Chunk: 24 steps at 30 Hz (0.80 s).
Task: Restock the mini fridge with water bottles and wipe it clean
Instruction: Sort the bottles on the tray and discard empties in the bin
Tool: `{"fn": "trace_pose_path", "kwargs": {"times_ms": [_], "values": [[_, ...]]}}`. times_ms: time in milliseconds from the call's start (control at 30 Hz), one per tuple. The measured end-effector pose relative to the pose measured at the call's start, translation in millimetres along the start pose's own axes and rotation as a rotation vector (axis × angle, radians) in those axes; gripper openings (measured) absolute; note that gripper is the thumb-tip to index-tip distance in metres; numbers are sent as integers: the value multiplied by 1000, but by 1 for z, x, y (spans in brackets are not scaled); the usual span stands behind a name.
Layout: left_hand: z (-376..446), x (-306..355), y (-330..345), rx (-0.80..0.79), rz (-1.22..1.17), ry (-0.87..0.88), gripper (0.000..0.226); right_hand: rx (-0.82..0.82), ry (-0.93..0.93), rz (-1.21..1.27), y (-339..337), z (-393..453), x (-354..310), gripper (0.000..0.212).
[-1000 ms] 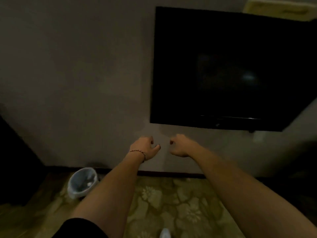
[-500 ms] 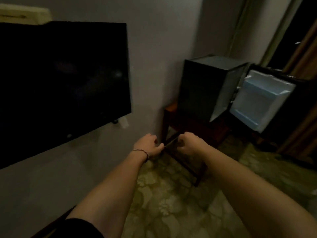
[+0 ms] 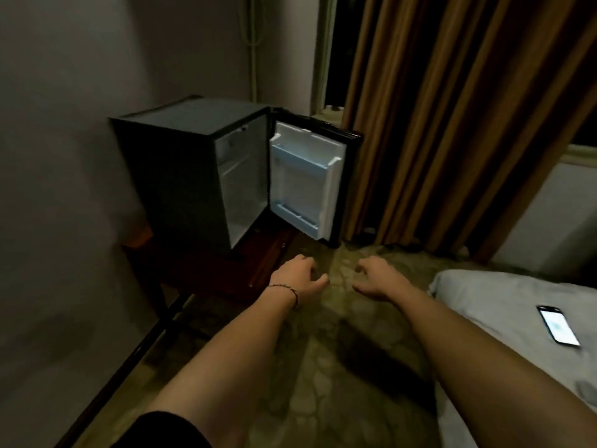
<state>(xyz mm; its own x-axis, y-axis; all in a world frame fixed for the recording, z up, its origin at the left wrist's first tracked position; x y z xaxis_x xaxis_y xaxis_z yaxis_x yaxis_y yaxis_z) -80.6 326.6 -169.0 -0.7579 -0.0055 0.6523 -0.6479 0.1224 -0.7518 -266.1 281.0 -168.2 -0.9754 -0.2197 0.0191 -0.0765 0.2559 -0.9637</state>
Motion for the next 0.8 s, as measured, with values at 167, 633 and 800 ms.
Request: {"fn": "trace_pose_path", "kwargs": {"times_ms": [167,633,800], "values": [[135,51,54,-92,25,95,43,-36,83,8,-8,77,98,53],[479,189,134,-113,64,192,41,2,223,55,-84,335,335,54],[604,190,150,-58,78,125,41,-11,128,25,-97,466,386,47]]}}
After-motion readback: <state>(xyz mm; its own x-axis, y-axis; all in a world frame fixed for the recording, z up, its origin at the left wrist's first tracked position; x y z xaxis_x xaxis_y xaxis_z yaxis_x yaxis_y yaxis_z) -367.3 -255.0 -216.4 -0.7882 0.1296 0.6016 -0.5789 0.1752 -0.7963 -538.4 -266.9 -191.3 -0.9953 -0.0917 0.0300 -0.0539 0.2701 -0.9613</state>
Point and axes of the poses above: each hand's wrist, its own z-axis towards the middle knuckle, its own y-axis out of the palm, x = y × z, the point moved 4 cm from there along z, towards the middle knuckle, and after that the axes turned 13 degrees about -z, right-handed, at the moved point
